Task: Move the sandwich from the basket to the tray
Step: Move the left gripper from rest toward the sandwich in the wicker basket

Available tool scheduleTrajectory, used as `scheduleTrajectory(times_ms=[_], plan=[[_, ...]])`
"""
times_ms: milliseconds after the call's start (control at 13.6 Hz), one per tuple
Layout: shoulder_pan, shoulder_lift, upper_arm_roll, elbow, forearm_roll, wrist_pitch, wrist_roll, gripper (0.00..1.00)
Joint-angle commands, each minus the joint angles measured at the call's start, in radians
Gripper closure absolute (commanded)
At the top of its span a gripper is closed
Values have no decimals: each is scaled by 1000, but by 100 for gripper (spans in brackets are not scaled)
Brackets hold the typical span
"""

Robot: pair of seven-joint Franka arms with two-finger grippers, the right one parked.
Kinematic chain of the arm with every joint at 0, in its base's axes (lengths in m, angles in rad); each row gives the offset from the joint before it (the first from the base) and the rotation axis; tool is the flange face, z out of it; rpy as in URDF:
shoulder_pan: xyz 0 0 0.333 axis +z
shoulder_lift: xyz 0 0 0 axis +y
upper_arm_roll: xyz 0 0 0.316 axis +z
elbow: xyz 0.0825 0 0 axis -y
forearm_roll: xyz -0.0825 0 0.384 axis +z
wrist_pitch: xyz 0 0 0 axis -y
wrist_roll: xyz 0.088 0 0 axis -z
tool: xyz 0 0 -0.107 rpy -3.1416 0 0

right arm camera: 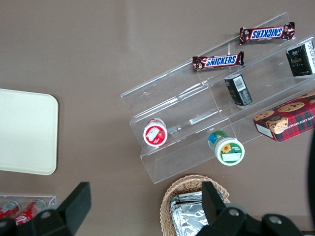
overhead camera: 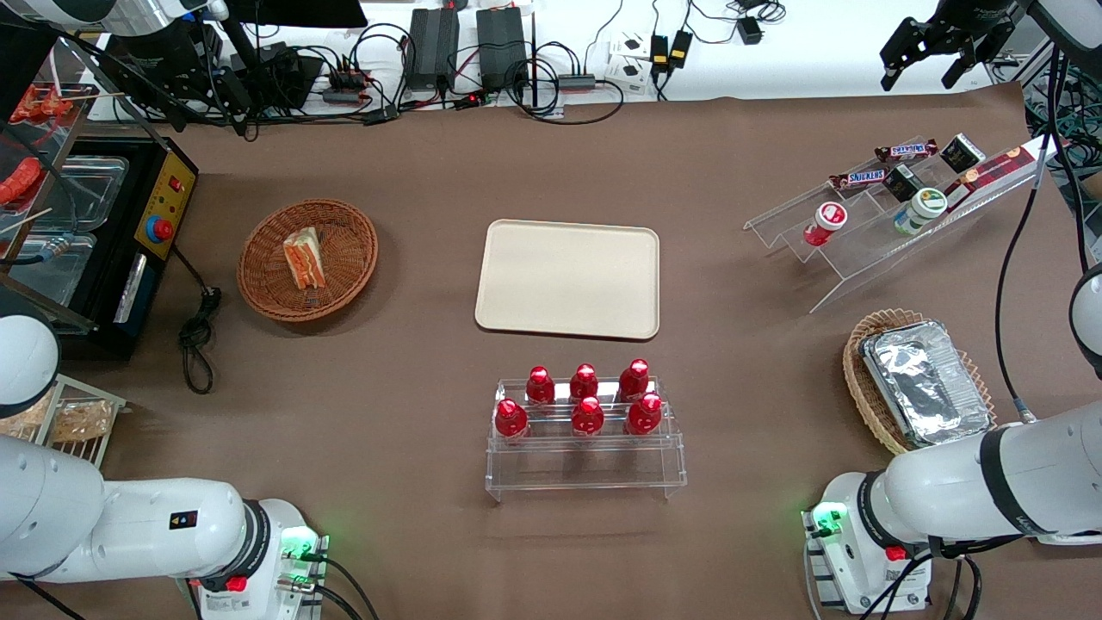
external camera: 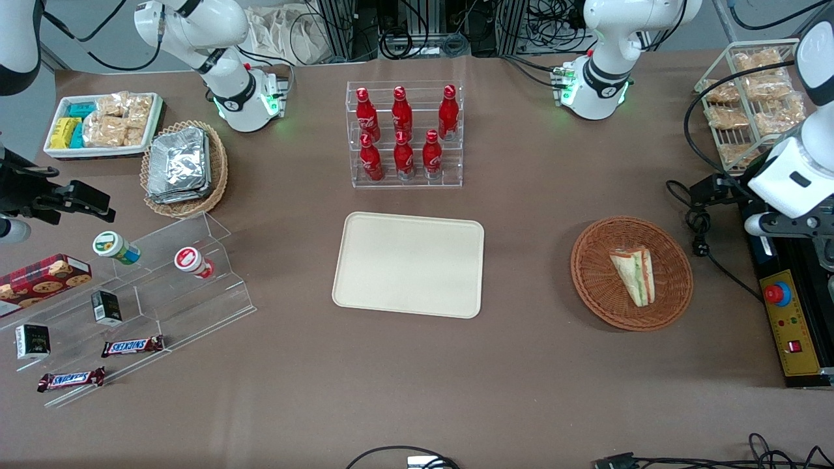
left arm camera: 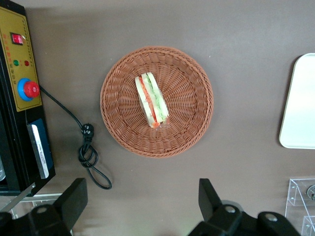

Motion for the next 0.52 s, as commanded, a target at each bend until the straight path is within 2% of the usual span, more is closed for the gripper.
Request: scheduleTrajectory(times_ms=[0,147,442], plan=[[4,15,-6,14,-11,-26,-82,0],[-2,16,-7,-30,-11,-6,-188,0],[-7,47,-9,-162,-4,155,-287,0]])
